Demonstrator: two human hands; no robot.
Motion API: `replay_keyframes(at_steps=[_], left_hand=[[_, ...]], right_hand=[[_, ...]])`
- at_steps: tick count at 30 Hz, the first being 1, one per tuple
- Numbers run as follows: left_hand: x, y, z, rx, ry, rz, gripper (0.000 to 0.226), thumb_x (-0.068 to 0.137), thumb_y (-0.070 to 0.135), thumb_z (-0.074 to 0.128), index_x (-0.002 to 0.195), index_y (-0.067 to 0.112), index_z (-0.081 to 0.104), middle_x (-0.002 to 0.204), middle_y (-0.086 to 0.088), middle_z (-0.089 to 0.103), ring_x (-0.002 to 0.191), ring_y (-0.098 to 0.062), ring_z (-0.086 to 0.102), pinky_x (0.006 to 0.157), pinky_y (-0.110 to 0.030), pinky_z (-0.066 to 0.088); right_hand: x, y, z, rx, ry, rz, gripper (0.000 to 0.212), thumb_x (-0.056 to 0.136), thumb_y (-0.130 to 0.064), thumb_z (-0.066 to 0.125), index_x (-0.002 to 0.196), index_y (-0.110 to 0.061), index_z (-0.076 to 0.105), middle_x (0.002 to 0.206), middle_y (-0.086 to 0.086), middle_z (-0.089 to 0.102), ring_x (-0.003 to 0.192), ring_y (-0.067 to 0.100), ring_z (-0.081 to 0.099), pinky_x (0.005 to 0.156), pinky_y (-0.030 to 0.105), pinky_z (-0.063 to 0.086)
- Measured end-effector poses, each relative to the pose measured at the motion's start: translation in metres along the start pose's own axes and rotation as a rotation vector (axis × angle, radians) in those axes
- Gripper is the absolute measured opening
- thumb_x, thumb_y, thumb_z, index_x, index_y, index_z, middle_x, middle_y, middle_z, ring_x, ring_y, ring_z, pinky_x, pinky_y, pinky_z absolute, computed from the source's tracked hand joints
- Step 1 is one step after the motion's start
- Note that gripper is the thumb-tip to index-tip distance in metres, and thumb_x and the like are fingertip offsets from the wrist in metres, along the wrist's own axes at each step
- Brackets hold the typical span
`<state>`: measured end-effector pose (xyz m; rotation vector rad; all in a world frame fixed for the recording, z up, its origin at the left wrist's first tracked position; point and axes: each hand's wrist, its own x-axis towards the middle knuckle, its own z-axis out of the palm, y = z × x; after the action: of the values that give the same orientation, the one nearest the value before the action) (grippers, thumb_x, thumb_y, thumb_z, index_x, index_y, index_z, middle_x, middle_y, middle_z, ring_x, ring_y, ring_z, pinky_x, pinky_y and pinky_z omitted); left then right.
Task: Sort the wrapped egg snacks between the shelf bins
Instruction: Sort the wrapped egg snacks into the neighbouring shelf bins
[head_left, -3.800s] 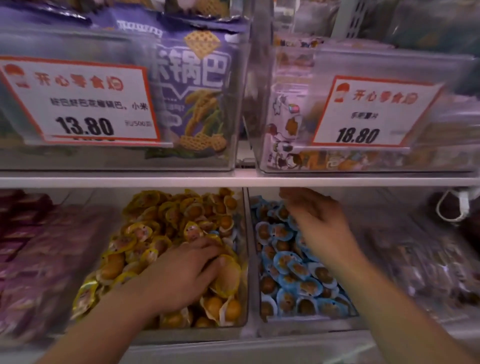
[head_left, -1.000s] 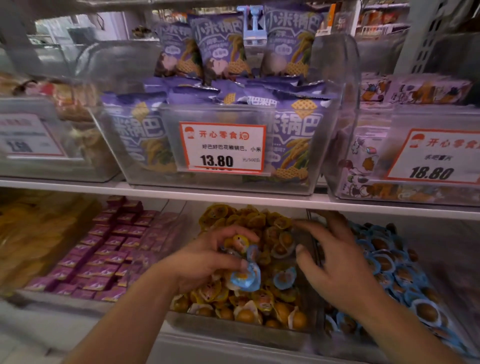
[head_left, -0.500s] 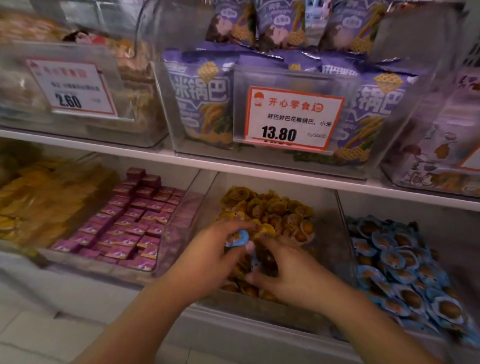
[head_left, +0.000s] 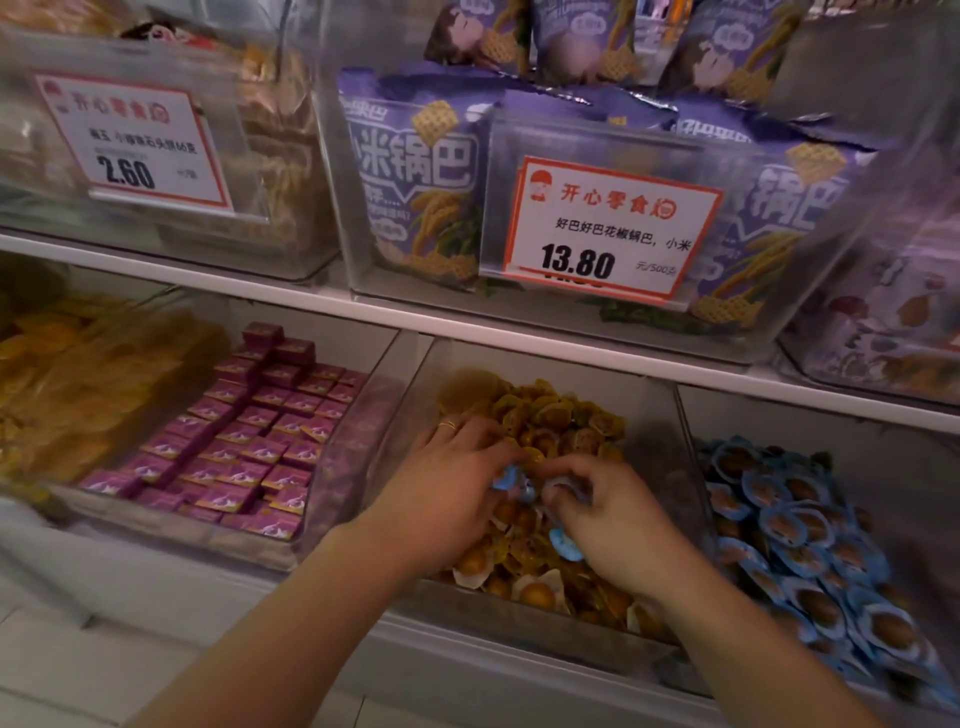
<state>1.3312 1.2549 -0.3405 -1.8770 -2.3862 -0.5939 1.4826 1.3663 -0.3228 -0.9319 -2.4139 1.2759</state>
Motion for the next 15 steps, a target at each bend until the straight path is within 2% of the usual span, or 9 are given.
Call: replay_keyframes(at_steps=[2,4,6,8,11,13,15], left_hand=[[0.007,0.0,0.002,0.024,-0.065,0.016,0.045,0.093,0.033,0.052,0.138,0.038,0.05,0.134,0.008,0.051,0.128,-0.017,0.041,0.105,-0.035,0.035],[0.011,0.0,0.004,0.014,-0.072,0.001,0.043,0.094,0.036,0.053,0.137,0.037,0.051,0.125,0.007,0.056,0.123,-0.018,0.047,0.103,-0.034,0.037],[0.013,0.0,0.005,0.025,-0.065,0.001,0.038,0.095,0.039,0.053,0.133,0.036,0.054,0.119,0.007,0.057,0.118,-0.017,0.05,0.101,-0.033,0.037],[0.015,0.001,0.002,-0.006,-0.047,0.015,0.03,0.097,0.039,0.052,0.125,0.032,0.06,0.115,0.007,0.061,0.113,-0.016,0.054,0.098,-0.033,0.039],[0.019,0.012,-0.006,-0.352,0.119,-0.068,0.016,0.099,0.028,0.054,0.106,0.029,0.068,0.101,0.011,0.07,0.1,-0.008,0.063,0.087,-0.028,0.049],[0.021,0.03,-0.014,-0.608,0.27,-0.14,0.016,0.1,0.026,0.053,0.097,0.035,0.067,0.092,0.019,0.071,0.092,0.004,0.065,0.08,-0.016,0.048],[0.022,0.05,-0.019,-0.677,0.354,-0.122,0.016,0.1,0.034,0.05,0.099,0.035,0.066,0.094,0.023,0.07,0.092,0.006,0.065,0.078,-0.011,0.046]], right_hand=[[-0.008,-0.003,-0.001,0.133,0.096,0.024,0.015,0.096,-0.02,0.062,0.102,-0.031,0.07,0.098,-0.016,0.068,0.089,-0.004,0.064,0.069,0.006,0.049],[-0.016,-0.007,-0.008,0.234,0.202,0.002,0.012,0.094,-0.024,0.065,0.101,-0.031,0.072,0.095,-0.016,0.07,0.087,-0.003,0.067,0.069,0.009,0.051],[-0.022,-0.011,-0.015,0.287,0.247,-0.027,0.011,0.093,-0.025,0.066,0.099,-0.031,0.073,0.094,-0.01,0.073,0.083,0.005,0.07,0.068,0.019,0.055],[-0.027,-0.016,-0.02,0.418,0.225,0.0,0.01,0.095,-0.022,0.064,0.1,-0.025,0.073,0.092,0.0,0.073,0.069,0.013,0.072,0.052,0.023,0.052],[-0.029,-0.019,-0.022,0.664,0.231,0.11,0.013,0.098,-0.016,0.059,0.098,-0.015,0.072,0.083,0.009,0.069,0.056,0.02,0.066,0.037,0.024,0.039],[-0.029,-0.021,-0.023,0.835,0.228,0.217,0.015,0.098,-0.018,0.059,0.099,-0.009,0.071,0.081,0.012,0.067,0.057,0.02,0.065,0.036,0.023,0.036],[-0.03,-0.027,-0.025,1.088,0.115,0.319,0.028,0.099,-0.027,0.057,0.109,-0.004,0.071,0.085,0.013,0.07,0.062,0.02,0.066,0.04,0.025,0.04]])
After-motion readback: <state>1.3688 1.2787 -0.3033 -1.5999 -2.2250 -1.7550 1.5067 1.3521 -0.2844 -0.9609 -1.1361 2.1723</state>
